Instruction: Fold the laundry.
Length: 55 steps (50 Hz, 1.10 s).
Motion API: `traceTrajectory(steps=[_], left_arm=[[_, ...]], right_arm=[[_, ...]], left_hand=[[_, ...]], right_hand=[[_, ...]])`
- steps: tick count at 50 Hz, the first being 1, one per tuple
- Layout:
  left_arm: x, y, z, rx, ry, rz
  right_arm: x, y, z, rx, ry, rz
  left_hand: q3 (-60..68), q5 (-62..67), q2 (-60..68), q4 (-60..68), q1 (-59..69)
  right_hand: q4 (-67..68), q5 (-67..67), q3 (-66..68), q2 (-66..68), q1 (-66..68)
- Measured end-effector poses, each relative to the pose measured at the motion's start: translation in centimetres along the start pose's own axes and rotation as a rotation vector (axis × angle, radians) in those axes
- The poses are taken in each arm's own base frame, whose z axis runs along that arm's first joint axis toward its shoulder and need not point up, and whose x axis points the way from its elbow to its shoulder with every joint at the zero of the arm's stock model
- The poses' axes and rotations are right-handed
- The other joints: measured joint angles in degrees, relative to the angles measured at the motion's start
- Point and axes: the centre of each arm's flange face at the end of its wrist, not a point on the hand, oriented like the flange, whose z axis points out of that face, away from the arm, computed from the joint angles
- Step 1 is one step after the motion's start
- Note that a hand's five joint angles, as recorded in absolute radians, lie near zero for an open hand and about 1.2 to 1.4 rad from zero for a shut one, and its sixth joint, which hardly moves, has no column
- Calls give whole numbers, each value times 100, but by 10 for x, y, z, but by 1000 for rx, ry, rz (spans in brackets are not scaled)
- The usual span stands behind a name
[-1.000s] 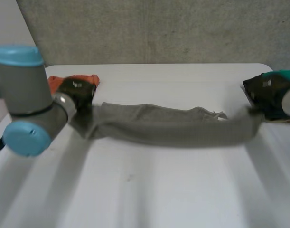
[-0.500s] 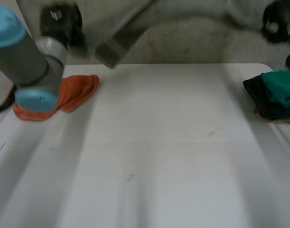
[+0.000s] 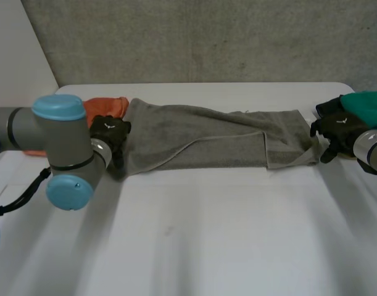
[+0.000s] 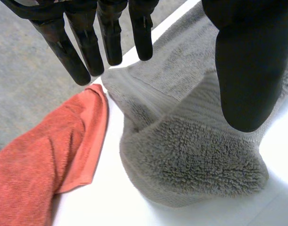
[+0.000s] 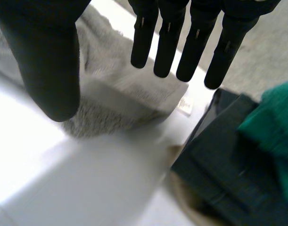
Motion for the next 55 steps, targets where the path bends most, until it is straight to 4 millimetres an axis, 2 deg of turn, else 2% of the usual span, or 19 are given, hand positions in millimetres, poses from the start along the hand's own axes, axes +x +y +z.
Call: traceTrajectory(steps=[6,9,16,19,22,34,37,40,44,46,55], left_arm=[[-3,-9,-17,-3,-35,4],[-2,-10,-28,-12,-43,5],[10,-12,-46,-14,-19,9],[18,-13,-52,-12,-4,5],[22,-15,-55,-10,3,-3],[20,-17,-56,-10,-4,-26],[19,-17,-57,-11,-3,-29],[20,-17,-57,-13,-1,-30],[23,-15,-57,-23,8,-27],[25,-14,-56,-26,11,-24],[41,-10,-47,-58,43,-4]], right_arm=[[-8,-21,-18,51,28,-70],[-20,-28,-28,64,24,-126],[-65,-29,-42,64,-49,-248],[-85,-22,-37,61,-84,-259],[-97,-16,-28,62,-97,-254],[-110,1,8,74,-94,-231],[-111,3,14,79,-88,-232],[-109,0,16,93,-74,-228],[-105,-10,13,131,-51,-204],[-101,-25,4,172,-39,-173],[-67,-118,-66,400,6,-39]], left_hand=[[-345,-347,-331,-311,-298],[-450,-455,-423,-410,-373],[-450,-455,-423,-410,-373],[-450,-455,-423,-410,-373],[-450,-455,-423,-410,-373],[-450,-455,-423,-410,-373],[-450,-455,-423,-410,-373],[-477,-506,-467,-451,-385],[-546,-569,-553,-533,-488],[-546,-581,-554,-542,-488],[-546,-582,-554,-543,-488]], right_hand=[[-187,-209,-154,-163,-101],[-188,-209,-154,-163,-101],[-187,-173,-154,-163,-101],[-42,99,-44,-55,-39],[167,305,162,153,160],[905,1024,910,900,939],[3095,3193,3083,3144,3045],[3558,3515,3517,3554,3184],[3652,3530,3587,3571,3184],[3653,3530,3587,3571,3184],[3655,3531,3593,3571,3184]])
